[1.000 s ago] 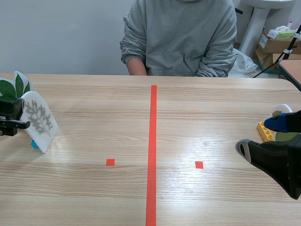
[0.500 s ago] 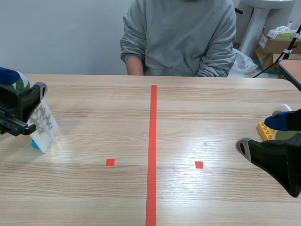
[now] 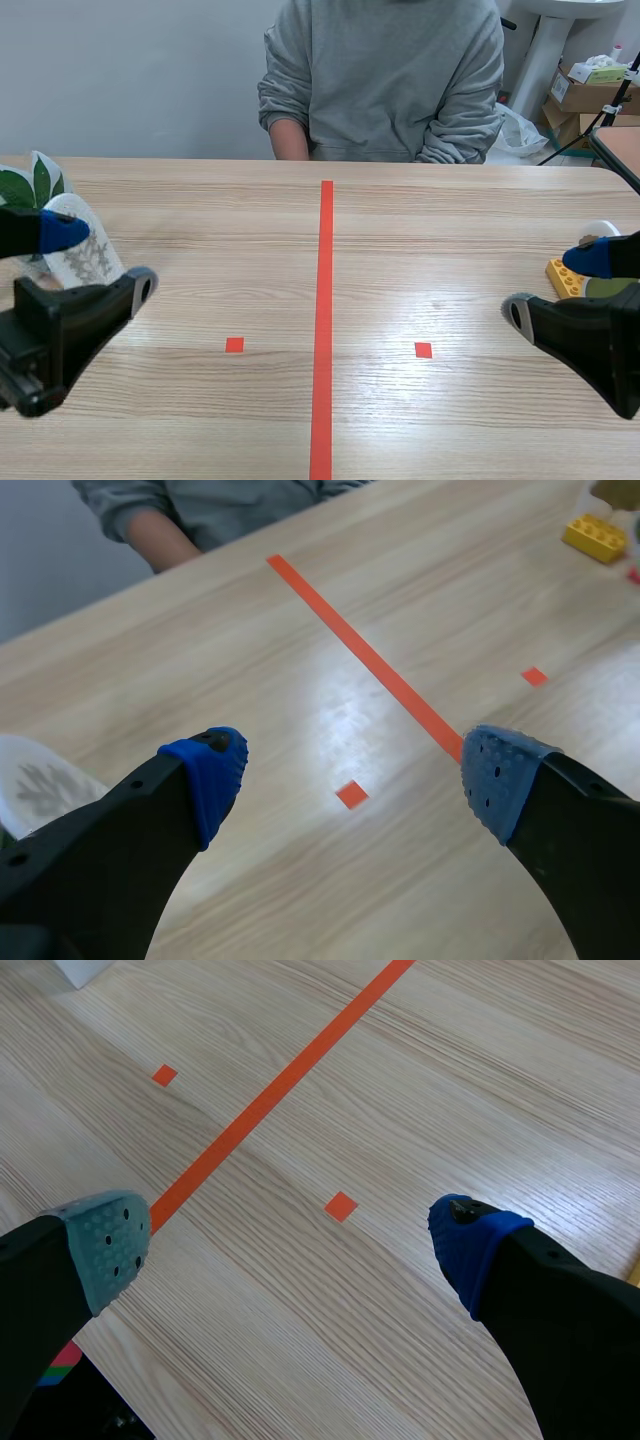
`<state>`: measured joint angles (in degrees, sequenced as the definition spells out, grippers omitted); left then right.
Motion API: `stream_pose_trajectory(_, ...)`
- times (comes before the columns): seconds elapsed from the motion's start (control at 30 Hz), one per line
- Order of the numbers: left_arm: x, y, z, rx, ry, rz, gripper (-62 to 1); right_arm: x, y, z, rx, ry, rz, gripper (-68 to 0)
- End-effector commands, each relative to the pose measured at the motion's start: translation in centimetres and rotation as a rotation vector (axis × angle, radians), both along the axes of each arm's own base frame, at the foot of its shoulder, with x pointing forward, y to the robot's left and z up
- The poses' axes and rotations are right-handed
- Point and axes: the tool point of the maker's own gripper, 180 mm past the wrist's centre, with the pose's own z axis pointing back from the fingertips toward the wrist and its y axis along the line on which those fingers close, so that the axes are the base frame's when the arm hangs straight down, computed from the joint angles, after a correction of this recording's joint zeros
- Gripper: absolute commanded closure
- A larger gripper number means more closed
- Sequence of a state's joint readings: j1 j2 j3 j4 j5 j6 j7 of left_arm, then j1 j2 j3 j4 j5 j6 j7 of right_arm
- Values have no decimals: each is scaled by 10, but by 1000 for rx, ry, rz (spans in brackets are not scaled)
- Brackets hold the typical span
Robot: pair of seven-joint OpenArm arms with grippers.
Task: Do the leaf sorting experiment
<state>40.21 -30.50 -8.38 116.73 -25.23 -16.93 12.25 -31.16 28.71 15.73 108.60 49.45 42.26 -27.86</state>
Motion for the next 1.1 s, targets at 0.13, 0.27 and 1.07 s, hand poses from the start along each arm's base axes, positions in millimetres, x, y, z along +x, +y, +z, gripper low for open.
stream_pose_trajectory(0.13, -15, -3, -9, -26, 55, -12, -540, 4, 2, 10, 13, -35, 9, -569)
stream_pose_trajectory(0.27, -19, -3, -12, -30, 71, -11, -568, 4, 2, 10, 13, -35, 9, -569)
stream_pose_trajectory(1.07, -18, -3, -11, -35, 64, -11, -568, 3, 2, 9, 11, -32, 9, -569)
